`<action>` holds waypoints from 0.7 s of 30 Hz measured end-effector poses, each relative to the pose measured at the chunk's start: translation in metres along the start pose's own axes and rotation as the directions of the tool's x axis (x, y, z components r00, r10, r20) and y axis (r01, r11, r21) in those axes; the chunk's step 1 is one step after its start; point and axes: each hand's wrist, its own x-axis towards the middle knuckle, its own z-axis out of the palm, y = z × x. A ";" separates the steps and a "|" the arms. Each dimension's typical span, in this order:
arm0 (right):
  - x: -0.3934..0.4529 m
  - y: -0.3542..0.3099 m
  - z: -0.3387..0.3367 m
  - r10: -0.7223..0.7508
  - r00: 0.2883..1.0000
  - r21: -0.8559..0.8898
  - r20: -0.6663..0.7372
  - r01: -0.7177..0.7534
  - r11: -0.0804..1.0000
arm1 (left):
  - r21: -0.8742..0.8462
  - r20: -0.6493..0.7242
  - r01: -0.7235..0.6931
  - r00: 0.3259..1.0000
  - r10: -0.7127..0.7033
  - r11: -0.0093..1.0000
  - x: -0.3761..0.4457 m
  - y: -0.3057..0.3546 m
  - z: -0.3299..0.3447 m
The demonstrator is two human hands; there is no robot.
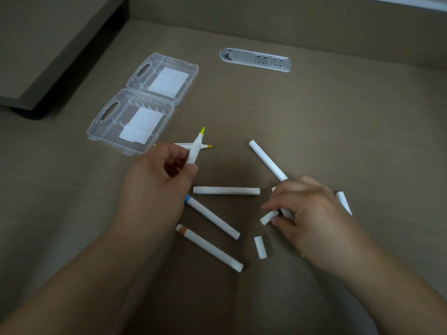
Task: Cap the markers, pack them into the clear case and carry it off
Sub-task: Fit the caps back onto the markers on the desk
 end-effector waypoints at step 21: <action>0.018 -0.032 -0.004 0.466 0.732 0.846 0.496 -0.529 -0.068 | -0.510 0.237 0.252 0.960 -0.147 0.823 -0.011 0.012 0.025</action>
